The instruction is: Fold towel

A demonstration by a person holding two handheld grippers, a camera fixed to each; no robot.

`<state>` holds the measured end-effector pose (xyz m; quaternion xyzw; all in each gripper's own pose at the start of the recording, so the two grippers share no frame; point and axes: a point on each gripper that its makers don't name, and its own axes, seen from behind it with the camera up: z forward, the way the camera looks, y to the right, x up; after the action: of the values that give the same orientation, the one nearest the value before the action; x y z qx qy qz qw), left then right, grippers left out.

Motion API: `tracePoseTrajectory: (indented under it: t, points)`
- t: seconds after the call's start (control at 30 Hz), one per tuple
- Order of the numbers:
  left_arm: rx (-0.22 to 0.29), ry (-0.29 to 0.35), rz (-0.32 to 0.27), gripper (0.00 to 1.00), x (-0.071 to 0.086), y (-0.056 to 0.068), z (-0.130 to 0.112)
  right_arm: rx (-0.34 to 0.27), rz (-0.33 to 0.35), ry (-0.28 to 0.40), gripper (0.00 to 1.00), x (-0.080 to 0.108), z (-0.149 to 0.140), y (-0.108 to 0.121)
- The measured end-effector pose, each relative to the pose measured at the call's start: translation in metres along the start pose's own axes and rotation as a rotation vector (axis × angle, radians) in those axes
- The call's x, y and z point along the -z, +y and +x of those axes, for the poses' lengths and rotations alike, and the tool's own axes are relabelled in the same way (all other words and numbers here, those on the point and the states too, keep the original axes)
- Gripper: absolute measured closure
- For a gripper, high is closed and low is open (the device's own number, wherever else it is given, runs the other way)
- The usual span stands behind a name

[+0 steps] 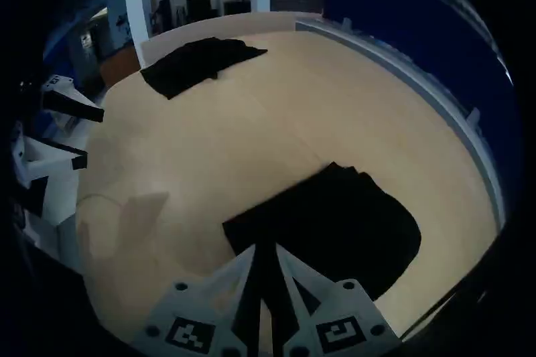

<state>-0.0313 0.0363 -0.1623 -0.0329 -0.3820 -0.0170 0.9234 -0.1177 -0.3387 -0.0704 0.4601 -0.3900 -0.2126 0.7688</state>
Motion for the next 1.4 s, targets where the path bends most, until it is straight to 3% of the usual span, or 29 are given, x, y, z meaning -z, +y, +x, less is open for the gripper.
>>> tracePoseTrajectory:
  t: [0.17, 0.3, 0.5, 0.87, 1.4]
  points:
    - [0.001, 0.001, -0.005, 0.15, -0.002, 0.000, -0.001, -0.015, 0.001, 0.011, 0.87, 0.005, 0.001, 0.000]
    - [-0.004, 0.001, -0.008, 0.15, -0.002, 0.001, 0.000, -0.025, 0.001, 0.024, 0.51, 0.009, 0.002, 0.000]
    - [-0.011, 0.002, -0.011, 0.15, -0.001, 0.002, 0.002, -0.055, -0.005, 0.048, 0.32, 0.016, 0.006, 0.001]
    - [-0.015, 0.005, -0.017, 0.15, -0.001, 0.005, 0.004, -0.080, -0.037, 0.050, 0.28, 0.030, -0.004, 0.009]
    - [-0.014, 0.013, -0.020, 0.15, 0.000, 0.008, 0.009, -0.183, -0.112, -0.013, 0.29, 0.056, -0.072, 0.027]
